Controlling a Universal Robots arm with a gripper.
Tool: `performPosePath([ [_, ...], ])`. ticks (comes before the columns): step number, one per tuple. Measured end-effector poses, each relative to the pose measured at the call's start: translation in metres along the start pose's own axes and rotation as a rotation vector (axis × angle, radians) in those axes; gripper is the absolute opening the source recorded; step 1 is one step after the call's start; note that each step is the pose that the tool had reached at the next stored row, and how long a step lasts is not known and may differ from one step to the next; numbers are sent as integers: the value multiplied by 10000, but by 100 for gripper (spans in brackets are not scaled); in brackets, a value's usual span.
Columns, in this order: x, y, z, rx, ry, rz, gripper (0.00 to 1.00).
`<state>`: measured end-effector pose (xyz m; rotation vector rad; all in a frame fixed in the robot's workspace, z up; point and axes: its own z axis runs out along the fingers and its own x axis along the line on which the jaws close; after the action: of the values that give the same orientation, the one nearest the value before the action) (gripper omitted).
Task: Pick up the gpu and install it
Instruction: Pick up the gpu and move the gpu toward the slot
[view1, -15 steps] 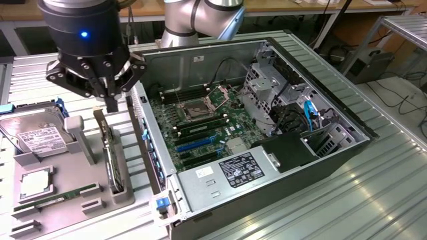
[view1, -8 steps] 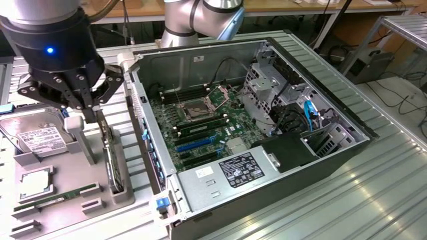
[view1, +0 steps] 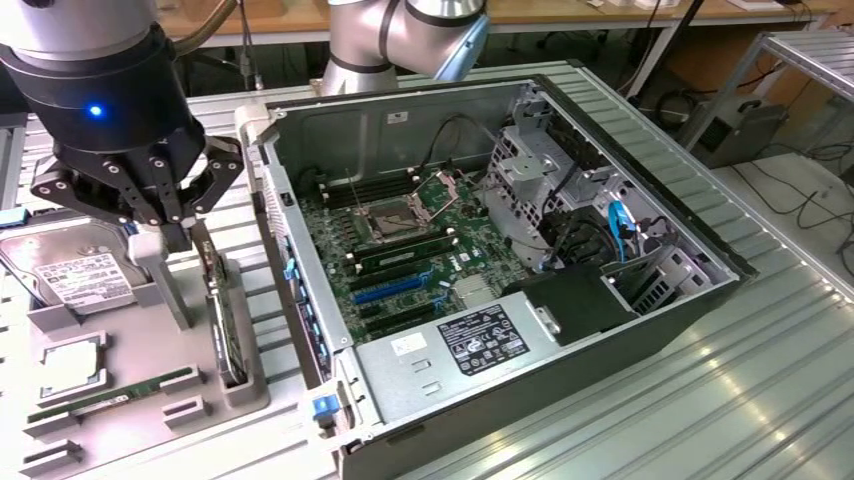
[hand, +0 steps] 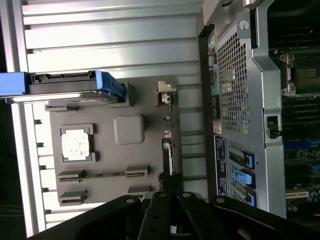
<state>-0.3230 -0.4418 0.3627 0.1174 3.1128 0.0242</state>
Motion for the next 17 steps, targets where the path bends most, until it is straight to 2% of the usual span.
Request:
performPosePath([
  [9,-2,-3,31,9,-5,1,11],
  [12,-10,-4,59,81,-11,-2,11],
  [15,-14,-24,118,94,-12,-3,11],
  [17,-15,-35,175,95,-12,-1,24],
])
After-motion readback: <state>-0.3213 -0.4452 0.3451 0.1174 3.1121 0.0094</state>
